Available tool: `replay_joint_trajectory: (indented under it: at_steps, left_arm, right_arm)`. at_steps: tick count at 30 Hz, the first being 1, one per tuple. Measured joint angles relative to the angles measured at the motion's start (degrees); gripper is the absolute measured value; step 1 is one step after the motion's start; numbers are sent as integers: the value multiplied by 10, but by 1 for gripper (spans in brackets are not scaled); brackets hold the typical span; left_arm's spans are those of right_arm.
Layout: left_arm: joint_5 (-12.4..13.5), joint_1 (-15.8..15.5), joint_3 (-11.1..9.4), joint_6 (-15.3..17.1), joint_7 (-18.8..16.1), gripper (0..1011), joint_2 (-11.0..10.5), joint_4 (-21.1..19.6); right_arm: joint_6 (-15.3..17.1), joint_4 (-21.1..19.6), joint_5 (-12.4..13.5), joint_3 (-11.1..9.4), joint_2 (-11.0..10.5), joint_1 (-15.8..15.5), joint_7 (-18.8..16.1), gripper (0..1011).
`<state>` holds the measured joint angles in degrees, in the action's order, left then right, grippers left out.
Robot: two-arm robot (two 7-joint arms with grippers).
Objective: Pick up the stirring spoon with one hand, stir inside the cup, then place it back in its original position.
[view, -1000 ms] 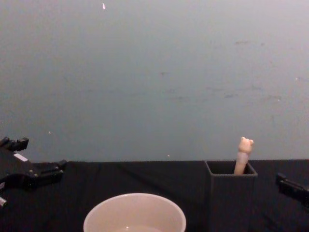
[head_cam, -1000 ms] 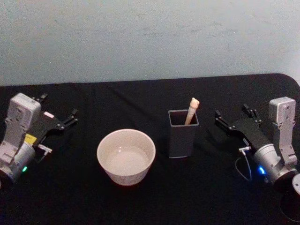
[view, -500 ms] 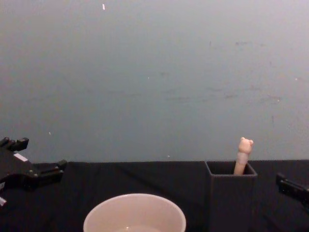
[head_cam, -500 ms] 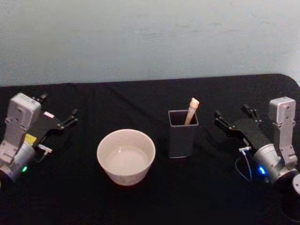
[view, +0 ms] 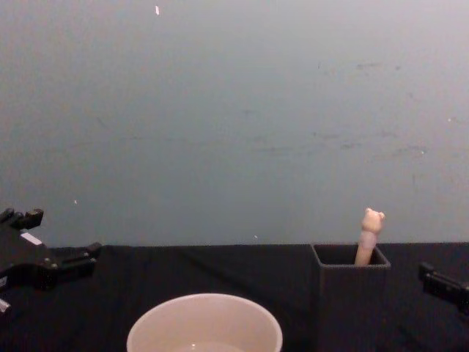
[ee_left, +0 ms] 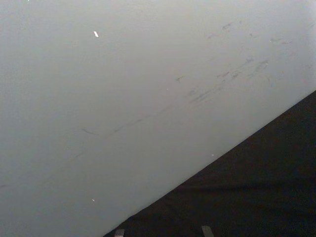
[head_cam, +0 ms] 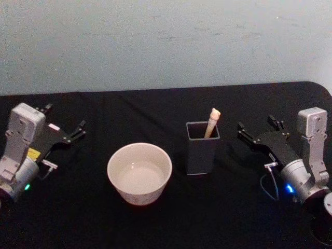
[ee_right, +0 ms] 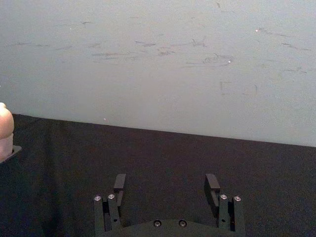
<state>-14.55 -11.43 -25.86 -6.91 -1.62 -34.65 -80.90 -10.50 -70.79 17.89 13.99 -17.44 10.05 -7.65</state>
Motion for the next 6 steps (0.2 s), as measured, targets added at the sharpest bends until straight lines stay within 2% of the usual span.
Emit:
replay_joint_trajectory:
  at_steps: [6]
  left_arm:
    - [0, 0, 0, 0, 0, 1002, 0, 0]
  right_arm:
    - [0, 0, 0, 0, 0, 0, 0, 1003]
